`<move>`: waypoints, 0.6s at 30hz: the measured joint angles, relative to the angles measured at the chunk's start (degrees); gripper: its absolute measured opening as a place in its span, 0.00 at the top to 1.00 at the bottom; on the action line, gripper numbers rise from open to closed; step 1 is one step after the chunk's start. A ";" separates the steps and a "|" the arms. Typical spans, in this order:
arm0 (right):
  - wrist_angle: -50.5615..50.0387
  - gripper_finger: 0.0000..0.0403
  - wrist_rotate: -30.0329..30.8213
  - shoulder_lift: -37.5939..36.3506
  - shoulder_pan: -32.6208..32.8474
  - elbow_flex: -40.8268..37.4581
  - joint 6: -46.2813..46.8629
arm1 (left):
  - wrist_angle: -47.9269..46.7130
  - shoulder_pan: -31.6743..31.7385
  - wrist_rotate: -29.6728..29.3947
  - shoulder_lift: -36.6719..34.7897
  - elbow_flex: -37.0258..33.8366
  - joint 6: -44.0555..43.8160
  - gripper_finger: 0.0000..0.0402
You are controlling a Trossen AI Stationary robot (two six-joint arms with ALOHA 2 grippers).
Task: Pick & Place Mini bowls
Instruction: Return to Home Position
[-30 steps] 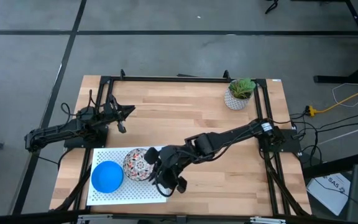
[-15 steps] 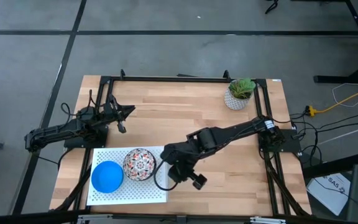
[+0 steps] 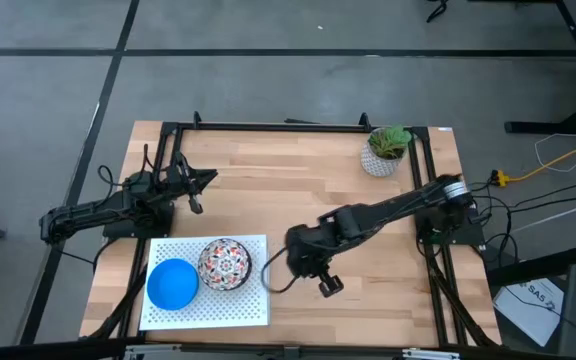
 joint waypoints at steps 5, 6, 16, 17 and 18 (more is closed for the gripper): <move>19.32 0.99 3.80 -16.34 0.00 -22.85 1.60 | 0.00 -0.01 0.00 0.01 0.01 -0.01 0.92; 23.37 0.99 5.11 -20.46 0.00 -27.41 1.69 | 0.00 0.00 0.00 0.00 0.00 0.00 0.92; 58.60 0.95 14.83 -55.13 -0.17 -65.35 -1.80 | 0.00 -0.01 0.00 0.01 0.01 0.00 0.92; 60.92 0.95 14.90 -57.95 -0.17 -68.39 -2.91 | 0.00 -0.01 0.01 0.01 0.01 0.00 0.92; 62.88 0.95 14.93 -60.78 -0.17 -71.21 -3.82 | 0.00 -0.01 0.00 0.01 0.00 -0.01 0.92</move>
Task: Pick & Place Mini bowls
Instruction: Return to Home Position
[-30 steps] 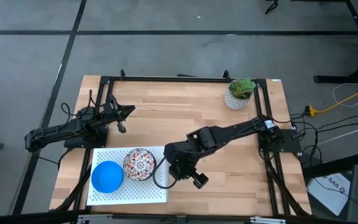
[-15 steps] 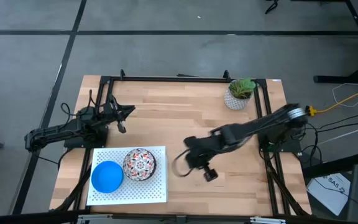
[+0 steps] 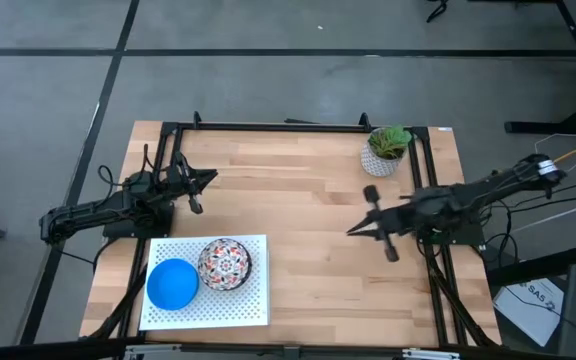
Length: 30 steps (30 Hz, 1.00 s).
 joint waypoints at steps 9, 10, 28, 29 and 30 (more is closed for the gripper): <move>8.60 0.95 -4.22 -22.31 -0.66 -19.01 1.38 | 0.00 0.01 0.00 -0.01 0.02 0.01 0.92; 9.97 0.95 -5.77 -24.25 -0.66 -21.11 1.94 | 0.00 0.00 0.00 0.00 0.02 0.01 0.92; 0.95 0.95 -9.26 -47.55 -0.97 -34.08 -0.54 | 0.00 0.01 0.00 -0.01 0.00 0.01 0.92; -0.12 0.96 -8.94 -47.55 -1.20 -34.08 -0.56 | 0.02 -0.01 0.00 -0.01 0.00 -0.01 0.92; -1.30 0.97 -8.12 -47.61 -1.48 -34.08 -0.58 | -0.03 0.00 0.00 0.00 0.00 0.00 0.92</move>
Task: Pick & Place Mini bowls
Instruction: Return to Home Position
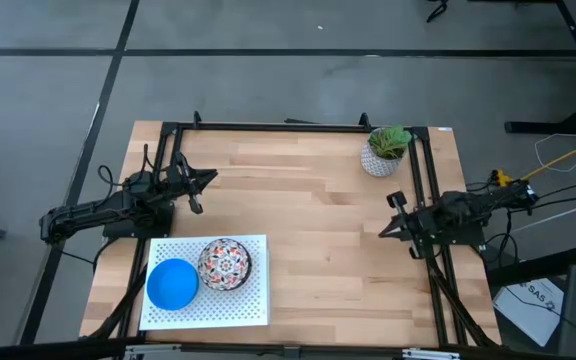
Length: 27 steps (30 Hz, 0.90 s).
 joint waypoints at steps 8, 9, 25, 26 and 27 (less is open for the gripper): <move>-2.94 0.97 6.34 0.04 -1.94 0.00 -0.21 | 0.03 -0.01 0.02 0.01 0.02 0.01 0.92; -2.86 0.96 7.95 0.16 -2.09 0.00 0.19 | 0.03 0.01 0.00 -0.01 0.02 0.01 0.92; -2.27 0.90 11.11 0.24 -2.28 0.00 1.51 | 0.03 -0.01 0.02 -0.01 0.02 0.01 0.92; -2.27 0.90 11.09 0.24 -2.28 0.00 1.51 | 0.03 0.01 0.00 0.01 0.02 0.00 0.92; -2.27 0.90 11.09 0.24 -2.25 0.00 1.51 | 0.03 -0.01 0.01 -0.01 0.01 0.00 0.92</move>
